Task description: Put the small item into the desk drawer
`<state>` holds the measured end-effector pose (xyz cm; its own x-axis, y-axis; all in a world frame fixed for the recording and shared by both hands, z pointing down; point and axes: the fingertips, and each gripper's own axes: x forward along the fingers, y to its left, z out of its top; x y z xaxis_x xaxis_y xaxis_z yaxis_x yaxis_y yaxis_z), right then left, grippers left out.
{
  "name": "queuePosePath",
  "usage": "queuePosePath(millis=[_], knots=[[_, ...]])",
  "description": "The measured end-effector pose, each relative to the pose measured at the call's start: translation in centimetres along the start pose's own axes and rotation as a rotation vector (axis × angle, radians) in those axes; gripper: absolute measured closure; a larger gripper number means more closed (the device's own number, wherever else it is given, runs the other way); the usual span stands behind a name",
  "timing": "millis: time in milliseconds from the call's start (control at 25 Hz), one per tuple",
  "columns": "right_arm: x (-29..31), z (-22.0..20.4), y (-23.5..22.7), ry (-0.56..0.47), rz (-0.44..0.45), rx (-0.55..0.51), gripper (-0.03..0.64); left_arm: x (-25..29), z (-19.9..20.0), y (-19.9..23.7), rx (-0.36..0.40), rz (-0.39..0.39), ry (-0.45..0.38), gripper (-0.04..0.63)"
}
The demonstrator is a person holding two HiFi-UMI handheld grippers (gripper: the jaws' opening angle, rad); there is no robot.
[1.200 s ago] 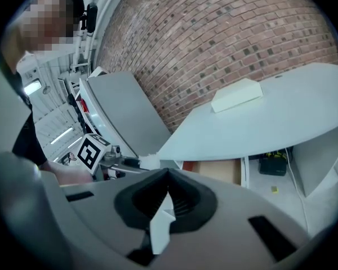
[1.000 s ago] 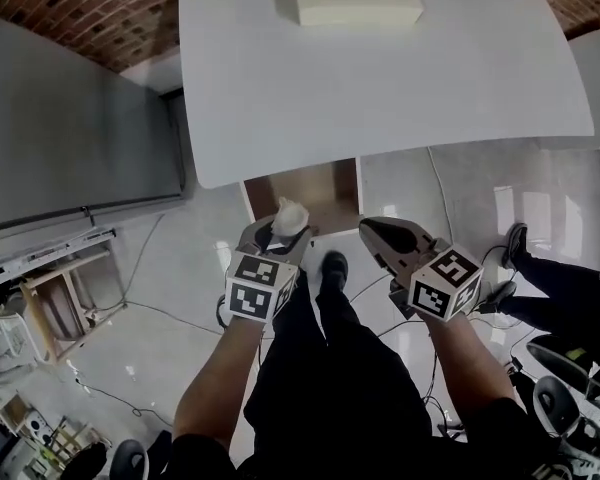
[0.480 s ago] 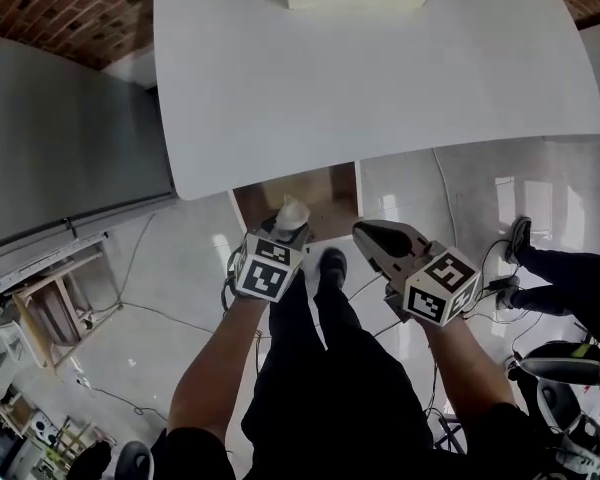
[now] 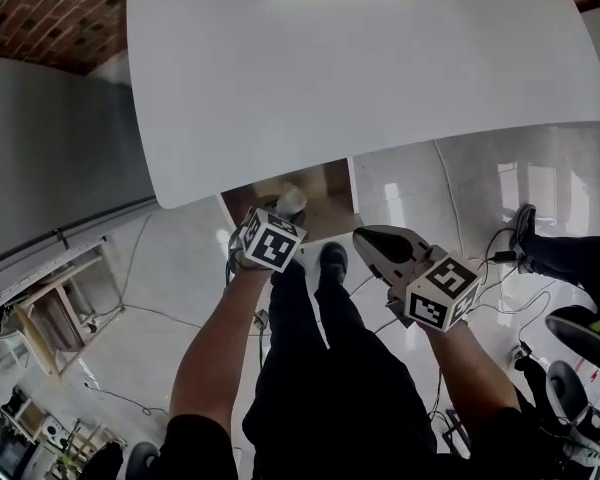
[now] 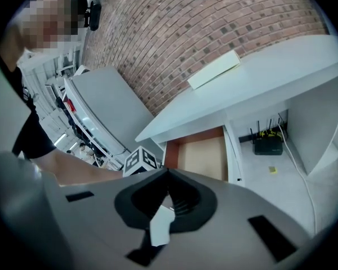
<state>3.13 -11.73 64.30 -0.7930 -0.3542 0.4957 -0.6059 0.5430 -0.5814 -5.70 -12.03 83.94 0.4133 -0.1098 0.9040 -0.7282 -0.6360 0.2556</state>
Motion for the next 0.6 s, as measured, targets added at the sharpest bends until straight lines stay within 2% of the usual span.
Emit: queuePosePath(millis=[120, 280, 440, 600], knots=[[-0.6, -0.6, -0.9, -0.003, -0.018, 0.014, 0.606, 1.6, -0.4, -0.3, 0.048, -0.009, 0.040, 0.396], [-1.2, -1.1, -2.0, -0.011, -0.042, 0.030, 0.606, 3.6, -0.8, -1.1, 0.118, -0.062, 0.061, 0.396], [-1.8, -1.7, -2.2, -0.013, -0.057, 0.046, 0.605, 5.3, -1.9, -0.1, 0.201, -0.028, 0.128, 0.394], [-2.5, -2.2, -2.5, -0.020, -0.076, 0.065, 0.606, 6.5, -3.4, 0.0, 0.229, -0.044, 0.190, 0.394]])
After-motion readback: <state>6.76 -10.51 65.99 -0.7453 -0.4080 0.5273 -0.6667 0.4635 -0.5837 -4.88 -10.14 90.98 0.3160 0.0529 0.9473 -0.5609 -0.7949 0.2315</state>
